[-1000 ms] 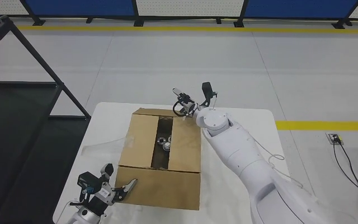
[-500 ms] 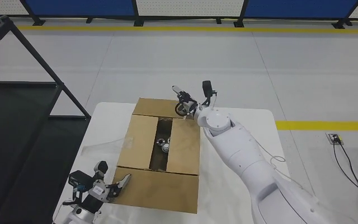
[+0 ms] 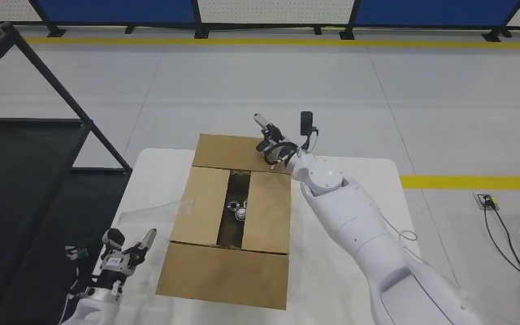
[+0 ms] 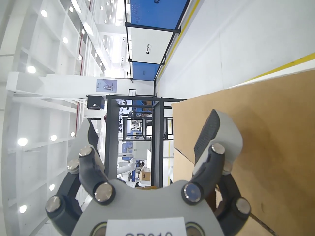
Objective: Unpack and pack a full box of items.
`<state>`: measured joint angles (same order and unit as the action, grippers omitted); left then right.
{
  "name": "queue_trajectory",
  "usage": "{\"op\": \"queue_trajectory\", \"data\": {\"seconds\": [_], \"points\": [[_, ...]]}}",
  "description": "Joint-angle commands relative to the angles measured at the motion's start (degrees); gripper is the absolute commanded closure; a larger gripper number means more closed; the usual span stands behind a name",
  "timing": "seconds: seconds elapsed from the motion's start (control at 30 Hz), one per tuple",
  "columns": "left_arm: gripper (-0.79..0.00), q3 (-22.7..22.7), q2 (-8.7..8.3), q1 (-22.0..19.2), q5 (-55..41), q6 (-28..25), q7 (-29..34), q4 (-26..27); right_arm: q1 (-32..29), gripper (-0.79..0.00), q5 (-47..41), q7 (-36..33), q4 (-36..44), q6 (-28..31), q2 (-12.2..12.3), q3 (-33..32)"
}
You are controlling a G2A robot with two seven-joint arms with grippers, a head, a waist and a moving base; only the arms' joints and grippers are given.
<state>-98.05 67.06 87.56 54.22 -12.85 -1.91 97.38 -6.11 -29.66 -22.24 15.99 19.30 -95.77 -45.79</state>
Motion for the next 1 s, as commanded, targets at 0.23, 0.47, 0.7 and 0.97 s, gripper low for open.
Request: {"op": "queue_trajectory", "data": {"seconds": [0.23, 0.47, 0.7, 0.97], "points": [[-0.785, 4.92, 0.21, -3.31, 5.85, -0.31, 0.79, -3.15, -1.56, -0.785, -2.54, -19.67, 4.24, 2.01, 2.17, -3.56], [-0.785, 6.04, 0.27, -3.32, 6.58, -1.66, 0.57, -2.92, -2.63, -0.785, -0.36, -28.14, 7.32, -0.63, 3.83, -4.82], [-0.785, 6.08, 0.30, -2.37, 6.67, -1.86, 0.03, -1.94, -3.61, -0.785, 4.59, -31.63, 10.49, -4.22, 5.04, -4.72], [-0.785, 2.48, 0.33, -0.10, 2.82, -0.87, -3.74, -0.81, -3.79, -0.785, 4.74, -31.09, 10.86, -4.92, 5.17, -4.96]]}}
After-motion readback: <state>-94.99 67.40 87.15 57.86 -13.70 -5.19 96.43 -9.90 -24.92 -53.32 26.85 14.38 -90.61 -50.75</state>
